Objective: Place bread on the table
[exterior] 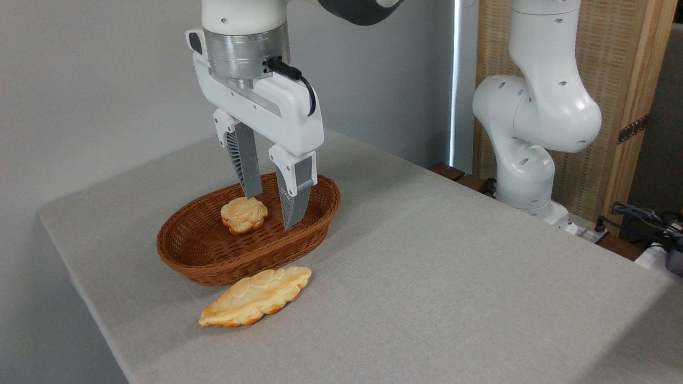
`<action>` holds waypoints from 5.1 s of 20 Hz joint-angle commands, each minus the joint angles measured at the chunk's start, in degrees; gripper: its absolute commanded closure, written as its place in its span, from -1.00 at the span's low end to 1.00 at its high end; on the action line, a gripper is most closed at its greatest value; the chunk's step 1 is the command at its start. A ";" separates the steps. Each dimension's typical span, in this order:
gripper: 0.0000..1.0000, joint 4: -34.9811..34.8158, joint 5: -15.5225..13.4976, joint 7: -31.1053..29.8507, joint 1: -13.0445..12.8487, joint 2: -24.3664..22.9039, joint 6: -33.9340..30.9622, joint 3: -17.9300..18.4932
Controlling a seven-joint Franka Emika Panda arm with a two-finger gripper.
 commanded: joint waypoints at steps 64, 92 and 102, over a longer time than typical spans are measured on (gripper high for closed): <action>0.53 -7.04 5.84 -7.05 -6.20 8.90 14.25 -20.71; -1.00 -6.95 13.31 -7.49 -5.41 -2.35 1.78 4.16; -1.00 -6.95 13.22 -7.40 -5.59 -2.18 1.42 3.72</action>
